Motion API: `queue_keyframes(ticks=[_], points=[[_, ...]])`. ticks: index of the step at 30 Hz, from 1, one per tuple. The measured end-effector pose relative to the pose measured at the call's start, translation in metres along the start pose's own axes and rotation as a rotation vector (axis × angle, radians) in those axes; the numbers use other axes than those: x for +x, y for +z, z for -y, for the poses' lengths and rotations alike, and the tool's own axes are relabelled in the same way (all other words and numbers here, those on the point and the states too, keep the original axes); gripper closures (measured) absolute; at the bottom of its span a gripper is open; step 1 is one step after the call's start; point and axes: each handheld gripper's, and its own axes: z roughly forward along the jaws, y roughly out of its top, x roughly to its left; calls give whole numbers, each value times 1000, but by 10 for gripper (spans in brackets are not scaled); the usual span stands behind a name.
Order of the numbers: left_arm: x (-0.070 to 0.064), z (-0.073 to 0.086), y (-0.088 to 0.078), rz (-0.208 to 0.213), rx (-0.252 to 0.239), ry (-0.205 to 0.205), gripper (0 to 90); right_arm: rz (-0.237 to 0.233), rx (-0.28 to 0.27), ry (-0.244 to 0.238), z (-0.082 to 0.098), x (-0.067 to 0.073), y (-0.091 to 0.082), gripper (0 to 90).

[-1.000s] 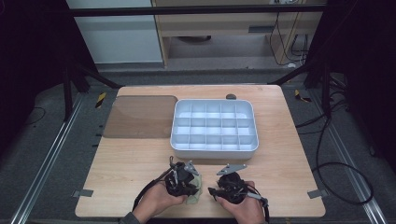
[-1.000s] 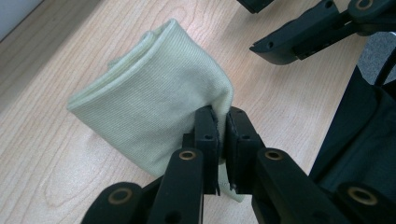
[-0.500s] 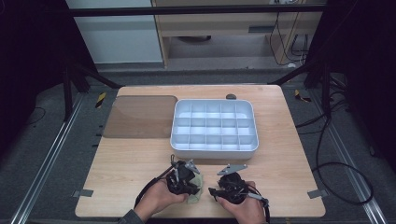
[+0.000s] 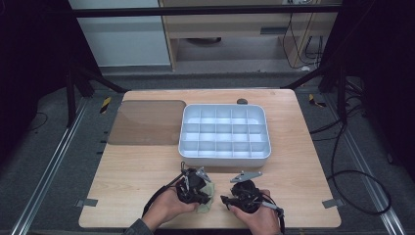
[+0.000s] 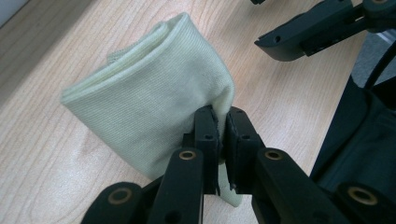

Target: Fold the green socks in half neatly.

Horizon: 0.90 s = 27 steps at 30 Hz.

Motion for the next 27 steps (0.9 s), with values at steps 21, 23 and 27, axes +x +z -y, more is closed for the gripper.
queue_keyframes(ticks=[21,23,27], points=[[-5,12,-2,-2,-96,-15,731,13,-5,12,1,-2,0,502],[-7,12,-3,-10,-99,-16,700,15,-11,14,1,-2,-1,498],[-9,13,-3,-16,-104,-12,667,14,-16,17,1,-2,-2,493]])
